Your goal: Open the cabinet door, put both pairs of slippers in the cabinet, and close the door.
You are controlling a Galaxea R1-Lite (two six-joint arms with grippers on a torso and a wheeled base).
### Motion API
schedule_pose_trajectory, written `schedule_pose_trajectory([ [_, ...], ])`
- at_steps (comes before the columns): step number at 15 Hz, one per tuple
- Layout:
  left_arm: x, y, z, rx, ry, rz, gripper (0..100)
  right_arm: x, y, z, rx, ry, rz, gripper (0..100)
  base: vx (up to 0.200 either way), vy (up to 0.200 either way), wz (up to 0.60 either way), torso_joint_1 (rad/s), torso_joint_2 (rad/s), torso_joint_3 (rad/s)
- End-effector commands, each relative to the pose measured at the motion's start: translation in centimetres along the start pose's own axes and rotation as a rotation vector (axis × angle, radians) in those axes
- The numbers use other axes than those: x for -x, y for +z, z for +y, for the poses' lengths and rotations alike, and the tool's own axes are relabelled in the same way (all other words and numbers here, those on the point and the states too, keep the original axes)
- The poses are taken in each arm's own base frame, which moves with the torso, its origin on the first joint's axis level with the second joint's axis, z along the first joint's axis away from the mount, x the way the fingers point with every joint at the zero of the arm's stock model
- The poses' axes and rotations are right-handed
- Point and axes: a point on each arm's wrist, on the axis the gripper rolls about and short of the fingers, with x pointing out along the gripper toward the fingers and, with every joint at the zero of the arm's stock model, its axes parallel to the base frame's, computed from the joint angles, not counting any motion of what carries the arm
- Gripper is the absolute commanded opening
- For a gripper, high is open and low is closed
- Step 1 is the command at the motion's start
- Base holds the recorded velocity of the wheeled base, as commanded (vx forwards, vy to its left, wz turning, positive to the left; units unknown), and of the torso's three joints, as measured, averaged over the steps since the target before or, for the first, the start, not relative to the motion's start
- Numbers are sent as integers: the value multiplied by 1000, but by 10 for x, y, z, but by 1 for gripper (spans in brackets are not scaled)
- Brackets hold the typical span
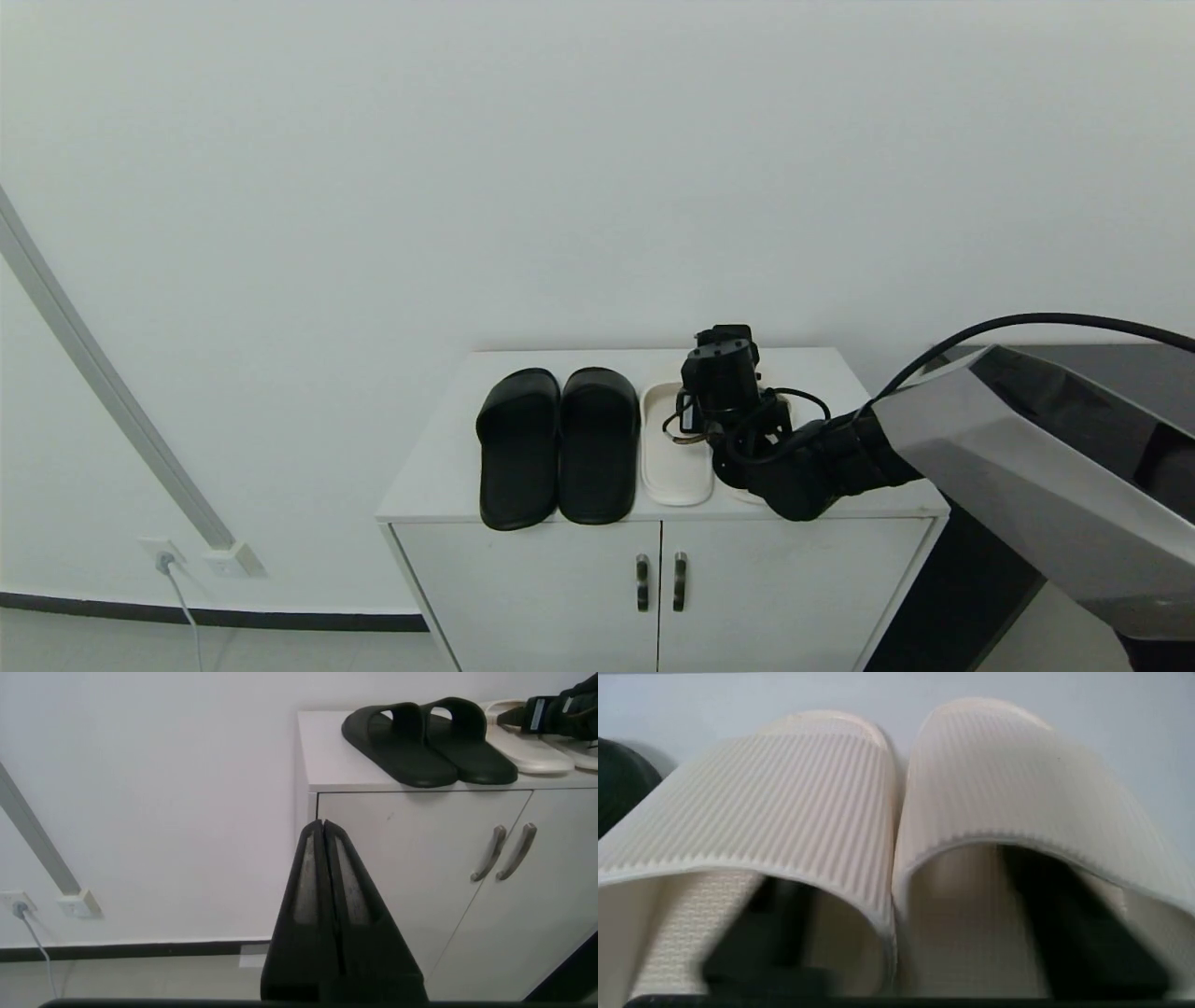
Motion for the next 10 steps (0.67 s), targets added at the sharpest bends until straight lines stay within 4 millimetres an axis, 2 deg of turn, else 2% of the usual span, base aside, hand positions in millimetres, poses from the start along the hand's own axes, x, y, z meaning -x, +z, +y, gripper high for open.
schedule_pose_trajectory([
  [1,0,0,0,0,0,1,0,0,0,0,-2,1,0,0,0,0,0,0,0,0],
  [6,0,0,0,0,0,1,0,8,8,-4,-6,3,-7,0,0,0,0,0,0,0],
  [10,0,0,0,2,0,1,0,27,20,-13,7,15,-6,0,0,0,0,0,0,0],
])
